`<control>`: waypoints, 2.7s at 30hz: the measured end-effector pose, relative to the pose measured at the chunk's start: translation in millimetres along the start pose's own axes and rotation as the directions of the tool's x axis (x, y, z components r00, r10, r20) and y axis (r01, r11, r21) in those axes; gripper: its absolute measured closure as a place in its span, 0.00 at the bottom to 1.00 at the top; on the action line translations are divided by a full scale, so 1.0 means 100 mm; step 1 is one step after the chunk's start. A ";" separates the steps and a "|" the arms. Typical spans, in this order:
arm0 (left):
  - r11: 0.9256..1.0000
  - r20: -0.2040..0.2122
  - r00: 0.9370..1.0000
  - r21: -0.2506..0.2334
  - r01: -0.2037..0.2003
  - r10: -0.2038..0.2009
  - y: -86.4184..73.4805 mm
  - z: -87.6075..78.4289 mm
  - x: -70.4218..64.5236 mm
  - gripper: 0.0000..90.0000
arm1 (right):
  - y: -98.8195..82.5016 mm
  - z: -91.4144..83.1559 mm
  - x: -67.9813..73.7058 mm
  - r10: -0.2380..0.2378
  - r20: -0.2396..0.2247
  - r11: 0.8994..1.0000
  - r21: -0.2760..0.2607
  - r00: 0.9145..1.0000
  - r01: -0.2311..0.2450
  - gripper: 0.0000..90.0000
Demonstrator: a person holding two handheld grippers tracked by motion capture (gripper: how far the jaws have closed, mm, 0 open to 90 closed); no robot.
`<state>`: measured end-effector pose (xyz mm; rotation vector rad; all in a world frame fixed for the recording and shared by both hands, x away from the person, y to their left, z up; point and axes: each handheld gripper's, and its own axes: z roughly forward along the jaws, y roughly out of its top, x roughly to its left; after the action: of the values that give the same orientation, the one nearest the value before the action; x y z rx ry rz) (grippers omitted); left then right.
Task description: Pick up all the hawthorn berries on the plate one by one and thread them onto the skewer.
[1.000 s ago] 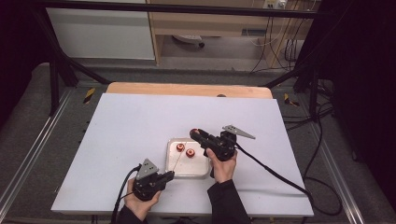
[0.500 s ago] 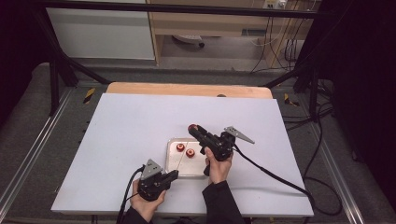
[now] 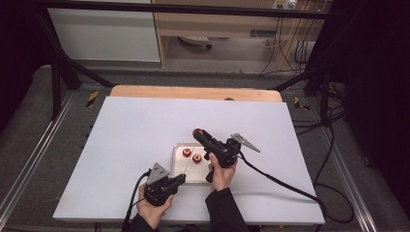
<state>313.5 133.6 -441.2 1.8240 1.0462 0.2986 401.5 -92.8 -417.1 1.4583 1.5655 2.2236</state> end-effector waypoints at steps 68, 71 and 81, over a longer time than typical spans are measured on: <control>0.990 -0.003 0.990 -0.017 0.141 -0.141 0.10 0.05 -0.12 0.98 | -0.12 0.02 0.01 0.007 -0.019 1.000 -0.010 1.000 -0.007 0.68; 0.989 -0.001 0.989 -0.018 0.150 -0.150 0.12 0.07 -0.10 0.98 | -0.13 0.02 0.01 0.014 -0.027 1.000 -0.008 1.000 -0.014 0.68; 0.985 0.017 0.986 -0.027 0.168 -0.167 0.12 0.16 -0.19 0.98 | -0.17 0.00 0.04 0.032 -0.009 0.999 -0.013 0.999 -0.032 0.69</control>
<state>318.0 107.1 -434.4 1.6985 1.1717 0.1976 391.9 -82.9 -427.5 1.4829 1.5378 2.2562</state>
